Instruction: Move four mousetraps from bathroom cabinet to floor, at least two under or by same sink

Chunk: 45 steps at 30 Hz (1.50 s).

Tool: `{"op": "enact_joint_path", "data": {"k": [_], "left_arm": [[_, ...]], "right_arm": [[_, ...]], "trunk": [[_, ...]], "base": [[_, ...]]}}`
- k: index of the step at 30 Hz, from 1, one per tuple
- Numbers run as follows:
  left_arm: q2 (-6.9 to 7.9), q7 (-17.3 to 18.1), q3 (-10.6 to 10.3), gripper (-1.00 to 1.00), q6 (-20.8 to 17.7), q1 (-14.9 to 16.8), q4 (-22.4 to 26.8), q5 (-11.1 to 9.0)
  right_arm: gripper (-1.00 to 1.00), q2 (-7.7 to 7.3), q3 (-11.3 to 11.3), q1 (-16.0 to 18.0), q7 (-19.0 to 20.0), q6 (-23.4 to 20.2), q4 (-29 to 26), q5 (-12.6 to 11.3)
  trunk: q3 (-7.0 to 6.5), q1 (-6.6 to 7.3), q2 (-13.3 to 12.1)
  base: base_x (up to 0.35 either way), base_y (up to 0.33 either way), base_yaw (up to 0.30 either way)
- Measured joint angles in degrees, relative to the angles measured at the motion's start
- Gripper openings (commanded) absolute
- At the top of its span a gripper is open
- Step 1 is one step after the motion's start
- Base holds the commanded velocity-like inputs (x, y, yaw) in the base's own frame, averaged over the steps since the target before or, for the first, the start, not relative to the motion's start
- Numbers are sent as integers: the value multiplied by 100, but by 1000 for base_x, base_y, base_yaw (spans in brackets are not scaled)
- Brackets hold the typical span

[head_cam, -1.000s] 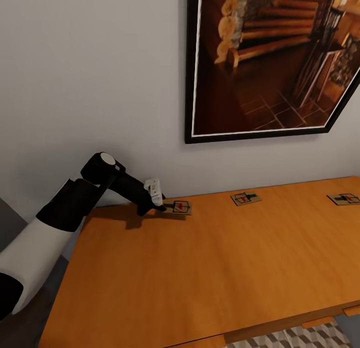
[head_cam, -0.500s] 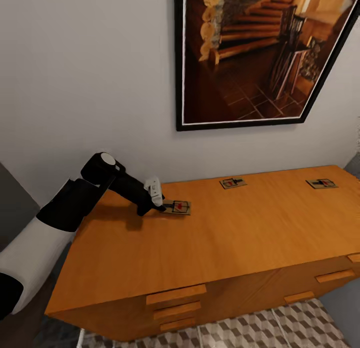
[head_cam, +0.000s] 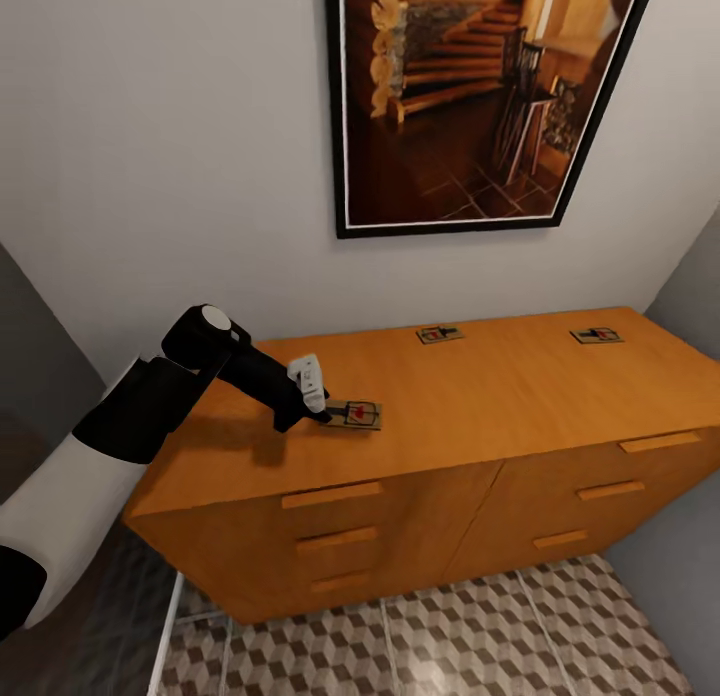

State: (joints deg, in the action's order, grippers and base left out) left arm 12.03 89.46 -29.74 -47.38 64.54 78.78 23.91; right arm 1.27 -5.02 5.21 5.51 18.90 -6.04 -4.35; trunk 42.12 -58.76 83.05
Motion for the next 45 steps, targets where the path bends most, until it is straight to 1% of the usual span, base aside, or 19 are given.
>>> {"op": "enact_joint_path", "data": {"k": [24, 38, 41, 43, 45], "left_arm": [[-2, 0, 0, -100, 0, 0, 0, 0], [-9, 0, -39, -100, -20, 0, -36, -8], [-37, 0, -92, -100, -18, 0, -64, -9], [-65, 0, -189, -100, -18, 0, -106, -9], [-96, 0, -472, -100, -17, 0, -210, -9]], "right_arm": [[-100, 5, -1, 0, 0, 2, 0, -2], [-100, 5, -2, 1, 0, 0, 3, -1], [-100, 6, -5, -1, 0, -2, 1, 0], [-100, 6, -4, -1, 0, -1, 0, 0], [-100, 6, -5, 1, -1, -2, 0, 0]], "trunk": [[0, 0, 0], [0, 0, 0], [0, 0, 0], [0, 0, 0], [0, 0, 0]], "base": [[-311, -96, 0], [-311, -95, 0], [-311, -95, 0], [-311, -95, 0], [-311, -96, 0]]}}
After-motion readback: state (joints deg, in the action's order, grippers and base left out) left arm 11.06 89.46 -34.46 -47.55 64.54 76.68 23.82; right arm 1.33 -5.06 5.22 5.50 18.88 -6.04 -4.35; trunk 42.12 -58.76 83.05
